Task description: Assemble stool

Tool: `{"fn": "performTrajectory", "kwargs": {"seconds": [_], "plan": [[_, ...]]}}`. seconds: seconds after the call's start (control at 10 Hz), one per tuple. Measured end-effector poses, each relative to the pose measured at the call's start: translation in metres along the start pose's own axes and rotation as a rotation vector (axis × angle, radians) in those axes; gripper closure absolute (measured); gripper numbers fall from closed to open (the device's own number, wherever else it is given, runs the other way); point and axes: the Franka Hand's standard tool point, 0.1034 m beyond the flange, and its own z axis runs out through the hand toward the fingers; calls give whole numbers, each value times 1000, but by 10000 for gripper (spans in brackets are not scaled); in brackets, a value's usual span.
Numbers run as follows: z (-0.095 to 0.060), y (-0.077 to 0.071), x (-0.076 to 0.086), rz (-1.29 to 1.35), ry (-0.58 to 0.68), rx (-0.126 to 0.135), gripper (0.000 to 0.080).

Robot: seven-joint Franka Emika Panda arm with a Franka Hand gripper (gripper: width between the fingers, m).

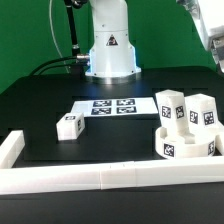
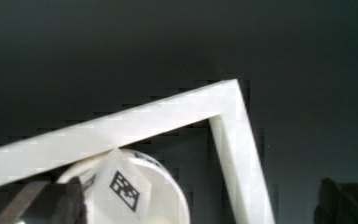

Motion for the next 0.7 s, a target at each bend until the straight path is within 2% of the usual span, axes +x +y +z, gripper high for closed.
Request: {"fn": "performTrajectory", "kwargs": {"seconds": [0.1, 0.3, 0.4, 0.5, 0.7], "plan": [[1, 5, 3, -204, -7, -58, 151], [-1, 3, 11, -490, -5, -69, 151], [-1, 5, 15, -614, -18, -90, 151], [0, 5, 15, -625, 3, -70, 151], [0, 5, 17, -784, 3, -76, 151]]}}
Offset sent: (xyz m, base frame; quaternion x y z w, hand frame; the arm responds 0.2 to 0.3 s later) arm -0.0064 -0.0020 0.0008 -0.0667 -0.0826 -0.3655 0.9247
